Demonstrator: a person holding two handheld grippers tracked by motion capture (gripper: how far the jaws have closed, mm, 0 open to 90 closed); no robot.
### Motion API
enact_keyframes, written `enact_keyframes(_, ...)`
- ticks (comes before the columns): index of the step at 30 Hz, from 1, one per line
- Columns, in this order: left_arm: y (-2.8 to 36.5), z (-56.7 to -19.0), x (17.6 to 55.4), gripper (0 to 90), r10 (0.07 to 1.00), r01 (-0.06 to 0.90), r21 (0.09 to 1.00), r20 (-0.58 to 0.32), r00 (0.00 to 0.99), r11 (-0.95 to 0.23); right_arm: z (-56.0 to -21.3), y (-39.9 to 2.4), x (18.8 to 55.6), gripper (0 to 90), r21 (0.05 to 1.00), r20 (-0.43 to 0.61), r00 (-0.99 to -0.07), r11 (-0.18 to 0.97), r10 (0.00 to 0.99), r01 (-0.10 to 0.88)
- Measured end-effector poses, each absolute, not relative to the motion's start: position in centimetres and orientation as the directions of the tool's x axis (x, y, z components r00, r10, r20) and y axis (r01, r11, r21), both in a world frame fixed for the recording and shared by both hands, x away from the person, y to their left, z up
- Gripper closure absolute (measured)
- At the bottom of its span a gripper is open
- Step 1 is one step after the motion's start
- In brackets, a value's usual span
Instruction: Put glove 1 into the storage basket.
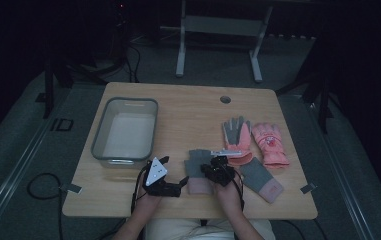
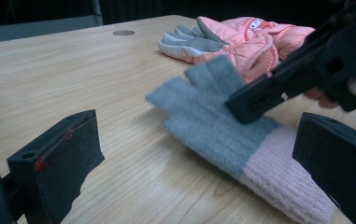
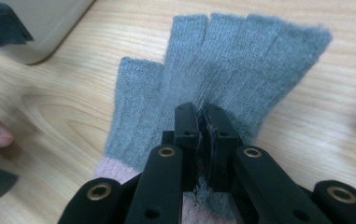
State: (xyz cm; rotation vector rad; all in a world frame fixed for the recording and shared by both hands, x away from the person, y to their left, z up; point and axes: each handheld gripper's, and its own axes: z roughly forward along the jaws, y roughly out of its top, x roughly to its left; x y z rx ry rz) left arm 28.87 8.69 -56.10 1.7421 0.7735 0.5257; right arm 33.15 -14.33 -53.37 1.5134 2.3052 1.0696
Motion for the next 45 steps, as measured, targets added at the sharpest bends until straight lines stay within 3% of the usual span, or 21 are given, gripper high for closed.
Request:
enact_keyframes(12,8.6,-56.1,28.9,0.7,0.721,0.233,0.955,-0.03,0.692,-0.183,-54.8,-14.3,33.3,79.9,0.647,0.255,-0.429,0.176,0.867,0.742)
enact_keyframes(14,8.7,-56.1,28.9,0.7,0.721,0.234,0.955,-0.032,0.693,-0.183,-54.5,-14.4,33.2,74.6,0.655,0.248,-0.431,0.177,0.868,0.734)
enact_keyframes(19,8.7,-56.1,28.9,0.7,0.72,0.235,0.955,-0.033,0.693,-0.182,-52.9,-15.7,33.5,72.8,0.703,0.209,-0.478,0.209,0.853,0.68)
enact_keyframes(26,8.6,-56.1,28.9,0.7,0.725,0.233,0.955,-0.03,0.689,-0.182,-49.2,-22.1,34.4,72.2,0.776,0.077,-0.63,0.35,0.773,0.525)
enact_keyframes(31,8.6,-56.1,28.9,0.7,0.724,0.232,0.956,-0.029,0.689,-0.182,-49.4,-26.8,34.3,72.2,0.746,0.012,-0.691,0.454,0.722,0.487)
enact_keyframes(39,8.6,-56.1,28.8,0.7,0.728,0.229,0.955,-0.022,0.685,-0.187,-50.4,-31.6,33.5,69.2,0.675,-0.055,-0.741,0.572,0.669,0.466)
enact_keyframes(45,8.6,-56.1,28.8,0.7,0.731,0.231,0.956,-0.024,0.681,-0.183,-51.9,-33.7,33.4,60.2,0.621,-0.049,-0.732,0.595,0.679,0.51)
